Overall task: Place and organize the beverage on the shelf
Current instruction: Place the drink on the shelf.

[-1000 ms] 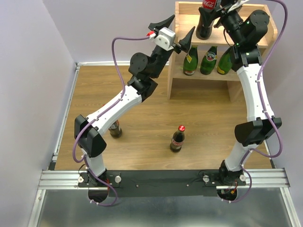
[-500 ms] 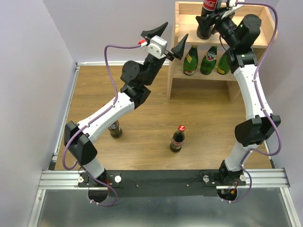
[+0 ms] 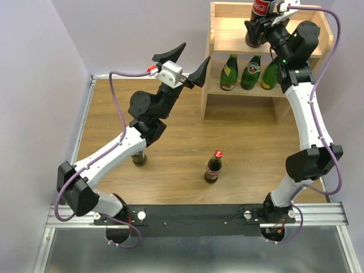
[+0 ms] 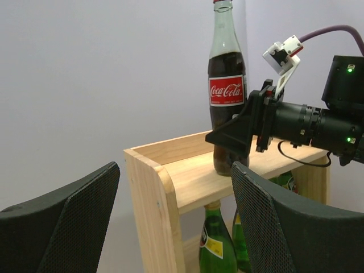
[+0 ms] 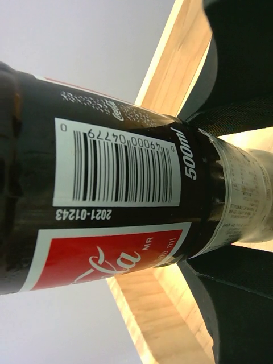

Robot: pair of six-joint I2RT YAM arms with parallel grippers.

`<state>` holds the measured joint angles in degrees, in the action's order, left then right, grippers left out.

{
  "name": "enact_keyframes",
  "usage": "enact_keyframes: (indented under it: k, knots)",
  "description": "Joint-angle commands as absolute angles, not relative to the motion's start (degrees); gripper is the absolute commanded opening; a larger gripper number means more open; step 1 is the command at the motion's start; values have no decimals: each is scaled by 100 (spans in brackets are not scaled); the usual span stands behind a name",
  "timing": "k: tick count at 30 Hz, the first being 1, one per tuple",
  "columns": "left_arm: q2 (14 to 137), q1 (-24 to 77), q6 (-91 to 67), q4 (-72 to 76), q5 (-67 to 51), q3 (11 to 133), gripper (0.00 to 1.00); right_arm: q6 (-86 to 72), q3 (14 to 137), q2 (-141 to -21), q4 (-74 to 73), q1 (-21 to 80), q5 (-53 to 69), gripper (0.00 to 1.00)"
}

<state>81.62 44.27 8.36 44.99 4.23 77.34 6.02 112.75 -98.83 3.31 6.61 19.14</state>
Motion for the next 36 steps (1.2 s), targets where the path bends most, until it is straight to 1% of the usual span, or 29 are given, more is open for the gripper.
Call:
enact_keyframes:
  k: [1, 11, 17, 24, 36]
  knots:
    - [7726, 4438, 800, 4720, 650, 7357, 87, 651, 11066, -9633, 211, 291, 1600, 50]
    - [7234, 4447, 616, 4746, 615, 6750, 87, 229, 10758, -9334, 211, -754, 1872, 50]
    - [6996, 4438, 501, 4764, 571, 6487, 87, 220, 10600, -9237, 202, -1133, 1907, 51]
    - [6750, 4438, 466, 4772, 571, 6258, 87, 229, 10477, -9246, 202, -1380, 1854, 51]
    - [6513, 4439, 422, 4772, 598, 6012, 87, 123, 11056, -9835, 193, -1468, 1986, 52]
